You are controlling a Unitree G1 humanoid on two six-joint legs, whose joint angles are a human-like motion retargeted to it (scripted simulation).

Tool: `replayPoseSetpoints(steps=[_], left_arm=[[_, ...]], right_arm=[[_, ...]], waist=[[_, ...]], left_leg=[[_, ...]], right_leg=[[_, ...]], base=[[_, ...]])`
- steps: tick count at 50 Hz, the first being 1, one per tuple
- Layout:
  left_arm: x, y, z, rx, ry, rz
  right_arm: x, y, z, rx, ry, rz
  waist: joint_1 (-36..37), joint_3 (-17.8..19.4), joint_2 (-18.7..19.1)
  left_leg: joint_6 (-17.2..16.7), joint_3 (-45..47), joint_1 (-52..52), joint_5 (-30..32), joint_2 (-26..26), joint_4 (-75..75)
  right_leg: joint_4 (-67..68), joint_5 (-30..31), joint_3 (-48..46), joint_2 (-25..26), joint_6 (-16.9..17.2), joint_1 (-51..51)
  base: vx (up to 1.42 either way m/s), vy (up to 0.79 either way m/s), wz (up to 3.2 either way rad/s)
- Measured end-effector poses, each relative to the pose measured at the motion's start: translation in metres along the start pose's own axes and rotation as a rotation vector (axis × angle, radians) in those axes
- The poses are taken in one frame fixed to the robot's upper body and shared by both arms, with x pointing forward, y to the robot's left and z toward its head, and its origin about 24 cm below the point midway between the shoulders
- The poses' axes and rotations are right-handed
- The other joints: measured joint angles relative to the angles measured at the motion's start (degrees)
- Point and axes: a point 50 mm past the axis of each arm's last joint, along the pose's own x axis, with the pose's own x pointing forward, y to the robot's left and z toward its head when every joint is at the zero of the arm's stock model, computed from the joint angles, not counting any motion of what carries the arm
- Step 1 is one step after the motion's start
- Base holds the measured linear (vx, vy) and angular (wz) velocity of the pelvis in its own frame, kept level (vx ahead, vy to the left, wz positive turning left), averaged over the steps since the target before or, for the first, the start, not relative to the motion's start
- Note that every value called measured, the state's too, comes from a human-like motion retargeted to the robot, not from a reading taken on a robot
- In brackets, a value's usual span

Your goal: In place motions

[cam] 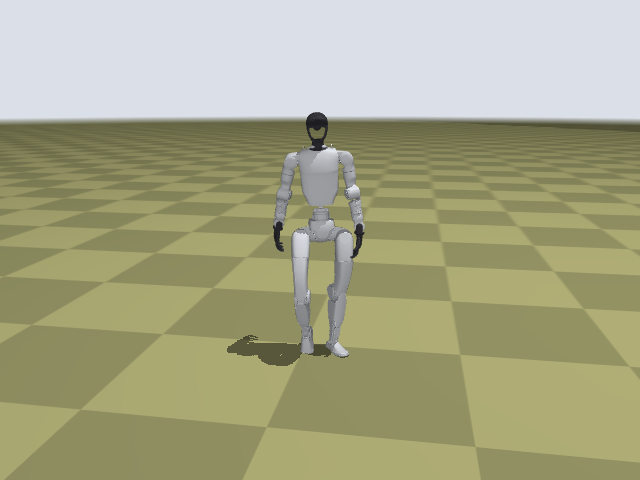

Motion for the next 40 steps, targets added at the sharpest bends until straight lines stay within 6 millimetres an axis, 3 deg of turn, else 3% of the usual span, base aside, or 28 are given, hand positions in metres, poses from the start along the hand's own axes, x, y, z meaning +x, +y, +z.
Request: replayPoseSetpoints(steps=[3,5,7,8,10,12,13,15,17,18,20,22,25,27,30,33,36,38,40], left_arm=[[-0.003,-0.017,-0.048,-0.082,0.128,-0.048],[-0.007,-0.022,-0.072,-0.137,0.18,-0.036],[-0.013,-0.028,-0.102,-0.26,0.219,0.035],[-0.017,-0.032,-0.116,-0.322,0.23,0.066],[-0.021,-0.044,-0.132,-0.449,0.222,0.108],[-0.02,-0.048,-0.131,-0.576,0.192,0.179],[-0.021,-0.046,-0.133,-0.627,0.185,0.229],[-0.024,-0.047,-0.139,-0.684,0.205,0.265],[-0.026,-0.063,-0.149,-0.652,0.33,0.144],[-0.028,-0.069,-0.151,-0.61,0.381,0.074],[-0.034,-0.073,-0.163,-0.536,0.434,-0.016],[-0.046,-0.071,-0.183,-0.481,0.472,-0.058],[-0.061,-0.069,-0.208,-0.44,0.552,-0.058],[-0.062,-0.073,-0.209,-0.469,0.561,-0.041],[-0.059,-0.073,-0.207,-0.525,0.531,-0.001],[-0.048,-0.064,-0.189,-0.584,0.439,0.052],[-0.035,-0.043,-0.161,-0.654,0.363,0.113],[-0.031,-0.031,-0.146,-0.667,0.321,0.145],[-0.026,-0.019,-0.128,-0.667,0.264,0.173]], right_arm=[[-0.004,0.003,0.059,-0.156,-0.189,0.019],[-0.011,0.004,0.094,-0.234,-0.305,0.006],[-0.026,0.011,0.144,-0.334,-0.434,-0.006],[-0.034,0.015,0.162,-0.369,-0.469,-0.004],[-0.055,0.021,0.202,-0.443,-0.534,0.01],[-0.092,0.031,0.256,-0.503,-0.668,-0.012],[-0.115,0.043,0.283,-0.513,-0.77,-0.028],[-0.169,0.071,0.33,-0.502,-1.0,0.018],[-0.229,0.101,0.363,-0.443,-1.234,0.166],[-0.265,0.105,0.377,-0.404,-1.369,0.236],[-0.328,0.102,0.393,-0.381,-1.614,0.328],[-0.368,0.094,0.396,-0.407,-1.795,0.3],[-0.406,0.079,0.394,-0.451,-1.979,0.139],[-0.419,0.082,0.393,-0.496,-2.039,0.068],[-0.407,0.091,0.391,-0.542,-2.01,0.076],[-0.362,0.103,0.387,-0.557,-1.867,0.147],[-0.282,0.105,0.371,-0.564,-1.597,0.223],[-0.218,0.097,0.346,-0.548,-1.394,0.233],[-0.155,0.083,0.306,-0.532,-1.185,0.196]], waist=[[2.9,-2.5,-0.4],[3.4,-3.4,-0.9],[5.1,-2.9,-2.2],[6.7,-2.8,-2.6],[9.8,-1.6,-3.7],[10.5,2.8,-4.5],[13.5,5.9,-5.3],[14.0,10.7,-7.3],[17.6,13.6,-8.6],[21.8,15.4,-8.9],[30.3,17.5,-10.0],[35.8,17.8,-12.3],[39.5,16.1,-14.7],[37.6,14.2,-14.6],[34.3,9.8,-14.1],[29.3,4.0,-12.5],[21.5,0.1,-8.4],[18.0,-2.6,-7.2],[15.8,-4.5,-5.6]], left_leg=[[-0.5,2.1,0.4,-1.3,-1.6,-0.3],[-0.7,3.1,0.7,-2.8,-2.6,0.6],[-1.3,6.0,1.1,-4.7,-3.5,4.9],[-1.5,7.4,0.5,-4.0,-3.6,8.0],[-1.6,12.5,-4.6,2.5,-0.9,22.5],[0.6,8.2,-16.5,13.2,5.7,44.3],[2.8,5.3,-22.4,17.0,6.4,52.1],[2.4,0.9,-35.3,9.9,4.9,70.7],[3.4,2.5,-46.6,7.0,9.4,82.9],[4.4,4.2,-51.4,4.9,13.7,88.1],[3.8,5.5,-60.9,1.5,17.3,94.8],[4.5,8.1,-66.2,1.6,18.2,95.8],[3.1,10.4,-69.8,2.0,18.2,94.5],[2.6,10.1,-68.4,1.4,17.8,93.8],[0.1,9.2,-61.2,1.6,14.8,89.8],[-2.8,6.9,-49.7,2.0,9.3,80.0],[-2.6,1.8,-32.8,3.5,0.4,63.1],[-1.7,-1.9,-20.1,5.3,-5.3,45.9],[-2.0,-6.3,-6.5,-2.0,-9.7,24.4]], right_leg=[[-21.9,2.7,2.3,2.4,1.6,12.2],[-33.7,-4.8,1.5,2.5,3.5,18.7],[-42.0,-12.9,-2.4,2.4,-0.5,23.9],[-44.5,-11.3,-2.8,2.4,-1.2,24.7],[-44.8,-9.6,6.7,1.0,0.6,23.9],[-44.4,-8.6,7.3,-0.6,1.6,23.1],[-44.5,-7.9,7.0,-1.0,1.1,23.7],[-44.8,-6.8,8.8,-1.3,0.4,24.8],[-44.4,-6.1,10.6,-1.5,-1.0,23.6],[-43.7,-6.0,12.0,-1.7,-1.6,22.9],[-42.6,-5.7,15.0,-3.3,-2.2,21.7],[-40.9,-5.7,15.0,-5.9,-2.9,20.0],[-38.5,-6.6,14.7,-8.2,-3.9,17.4],[-38.7,-6.8,14.0,-7.7,-4.0,17.5],[-41.7,-6.5,13.5,-6.6,-3.4,18.8],[-44.0,-7.1,11.3,-4.2,-2.7,19.9],[-44.7,-9.4,4.9,-1.3,-2.1,24.6],[-44.1,-11.0,2.1,-0.8,-1.5,26.2],[-41.4,-12.3,0.0,0.0,-1.1,26.9]], base=[[0.11,-0.05,-0.9],[0.01,-0.14,-0.54],[0.06,-0.1,-1.29],[0.02,-0.12,-1.69],[-0.17,-0.15,-1.4],[-0.5,-0.31,-0.95],[-0.51,-0.39,-1.46],[-0.41,-0.34,-0.76],[-0.35,-0.25,-0.7],[-0.27,-0.21,-1.52],[-0.02,-0.13,-1.74],[0.36,-0.02,-1.02],[0.32,0.09,-0.14],[0.04,0.08,0.44],[0.05,0.1,0.6],[0.14,0.09,0.91],[0.21,0.09,1.56],[0.29,0.18,1.15],[0.43,0.23,0.88]])
